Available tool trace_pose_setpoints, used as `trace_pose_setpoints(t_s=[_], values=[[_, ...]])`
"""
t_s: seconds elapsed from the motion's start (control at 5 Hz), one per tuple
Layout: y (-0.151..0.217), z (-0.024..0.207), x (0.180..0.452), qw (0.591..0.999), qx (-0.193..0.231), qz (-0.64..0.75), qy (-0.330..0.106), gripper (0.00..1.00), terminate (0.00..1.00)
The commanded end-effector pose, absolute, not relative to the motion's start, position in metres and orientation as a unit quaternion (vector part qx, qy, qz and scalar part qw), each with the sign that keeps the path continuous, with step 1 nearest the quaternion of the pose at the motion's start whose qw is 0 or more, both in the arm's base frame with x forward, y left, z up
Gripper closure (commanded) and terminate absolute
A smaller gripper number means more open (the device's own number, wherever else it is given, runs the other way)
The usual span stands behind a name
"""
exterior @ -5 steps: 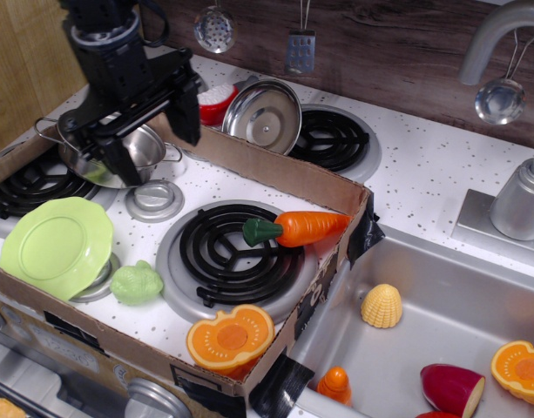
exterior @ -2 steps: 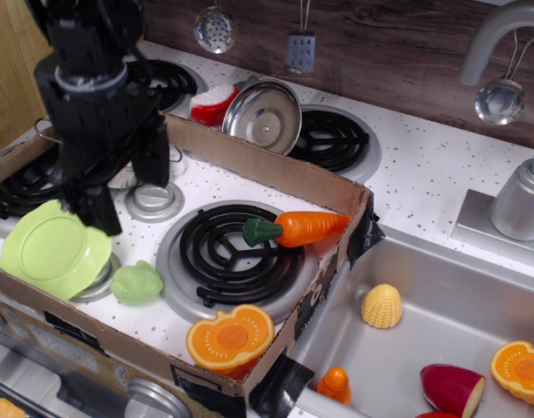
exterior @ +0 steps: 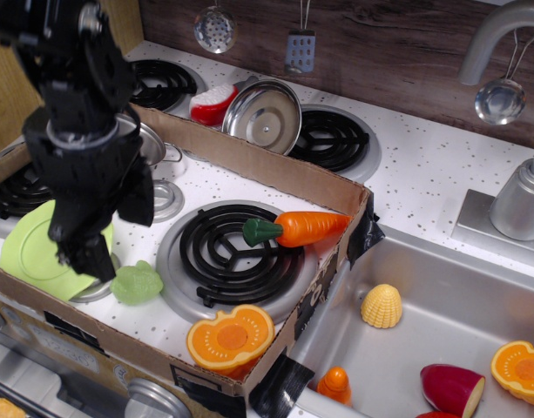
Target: Put broccoli in pot
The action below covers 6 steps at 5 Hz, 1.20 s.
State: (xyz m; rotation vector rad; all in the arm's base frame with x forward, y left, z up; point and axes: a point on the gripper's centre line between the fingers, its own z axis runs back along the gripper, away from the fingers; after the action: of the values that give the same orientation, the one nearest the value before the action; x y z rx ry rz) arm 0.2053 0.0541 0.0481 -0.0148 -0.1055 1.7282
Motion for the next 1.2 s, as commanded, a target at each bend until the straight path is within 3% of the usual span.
trace_pose_setpoints(t_s=[0.0,1.0], values=[[0.055,0.045,0.213,0.634,-0.003,0.771,-0.057,0.0,0.0],[0.05,0.012,0.22,0.638,-0.011,0.769,-0.036,0.0,0.0]])
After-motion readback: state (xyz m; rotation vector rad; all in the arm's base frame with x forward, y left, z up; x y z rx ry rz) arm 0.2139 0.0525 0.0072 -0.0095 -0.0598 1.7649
